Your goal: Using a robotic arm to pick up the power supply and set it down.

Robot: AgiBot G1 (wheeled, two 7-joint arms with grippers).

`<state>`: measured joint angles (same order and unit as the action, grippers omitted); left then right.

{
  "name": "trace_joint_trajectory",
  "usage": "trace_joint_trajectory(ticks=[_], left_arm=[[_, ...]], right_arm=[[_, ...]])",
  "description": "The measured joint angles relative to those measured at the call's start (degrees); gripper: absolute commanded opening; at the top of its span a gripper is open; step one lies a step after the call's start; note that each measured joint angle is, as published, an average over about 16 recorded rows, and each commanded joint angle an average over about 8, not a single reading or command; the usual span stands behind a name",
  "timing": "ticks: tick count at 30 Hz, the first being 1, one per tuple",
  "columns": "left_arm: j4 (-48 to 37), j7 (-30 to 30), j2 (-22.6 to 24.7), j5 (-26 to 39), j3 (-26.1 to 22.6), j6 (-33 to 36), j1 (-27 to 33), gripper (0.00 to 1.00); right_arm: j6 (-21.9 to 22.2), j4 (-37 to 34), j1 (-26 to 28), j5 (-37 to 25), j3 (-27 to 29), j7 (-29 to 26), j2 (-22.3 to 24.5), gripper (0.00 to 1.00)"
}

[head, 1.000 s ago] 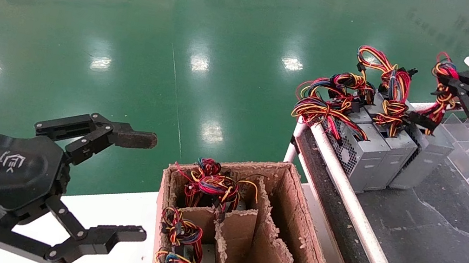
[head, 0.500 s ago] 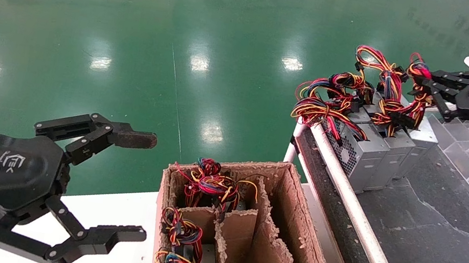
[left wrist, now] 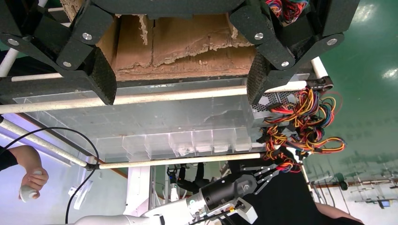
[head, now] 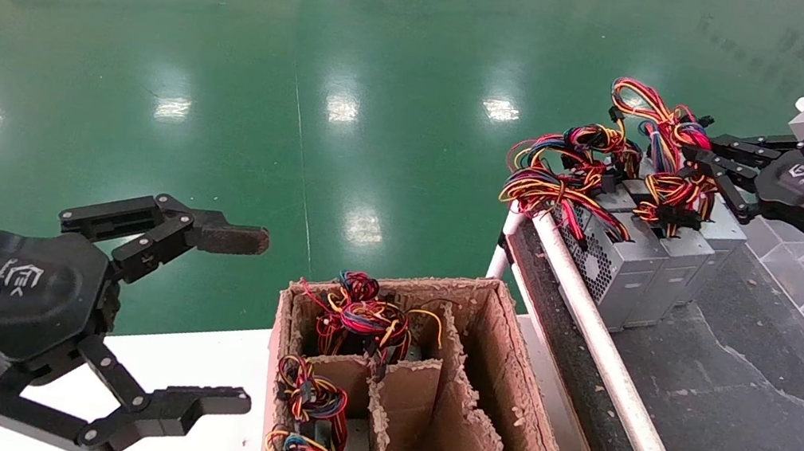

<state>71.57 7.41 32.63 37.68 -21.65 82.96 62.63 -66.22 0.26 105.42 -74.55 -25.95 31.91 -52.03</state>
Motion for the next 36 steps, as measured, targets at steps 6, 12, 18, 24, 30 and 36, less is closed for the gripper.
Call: trace_joint_trajectory(ticks=[6, 12, 18, 24, 30, 36], left_arm=[[0.0, 0.0, 0.0, 0.0, 0.0, 0.0, 0.0, 1.00], [0.0, 0.0, 0.0, 0.0, 0.0, 0.0, 0.0, 1.00], [0.0, 0.0, 0.0, 0.0, 0.0, 0.0, 0.0, 1.00], [0.0, 0.0, 0.0, 0.0, 0.0, 0.0, 0.0, 1.00], [0.0, 0.0, 0.0, 0.0, 0.0, 0.0, 0.0, 1.00], [0.0, 0.0, 0.0, 0.0, 0.0, 0.0, 0.0, 1.00]], right_arm=[[-1.0, -0.2, 0.1, 0.3, 0.2, -0.3, 0.7, 1.00], [-2.8, -0.8, 0.1, 1.6, 1.1, -1.2, 1.8, 1.00], [-5.6, -1.7, -0.2, 4.2, 2.9, -3.6, 2.8, 1.00], [-8.2, -0.2, -1.9, 7.5, 4.8, -7.1, 3.7, 1.00], [-10.0, 4.7, -5.0, 10.3, 5.9, -10.9, 4.7, 1.00], [-11.1, 12.2, -9.3, 12.8, 6.3, -14.3, 6.1, 1.00]])
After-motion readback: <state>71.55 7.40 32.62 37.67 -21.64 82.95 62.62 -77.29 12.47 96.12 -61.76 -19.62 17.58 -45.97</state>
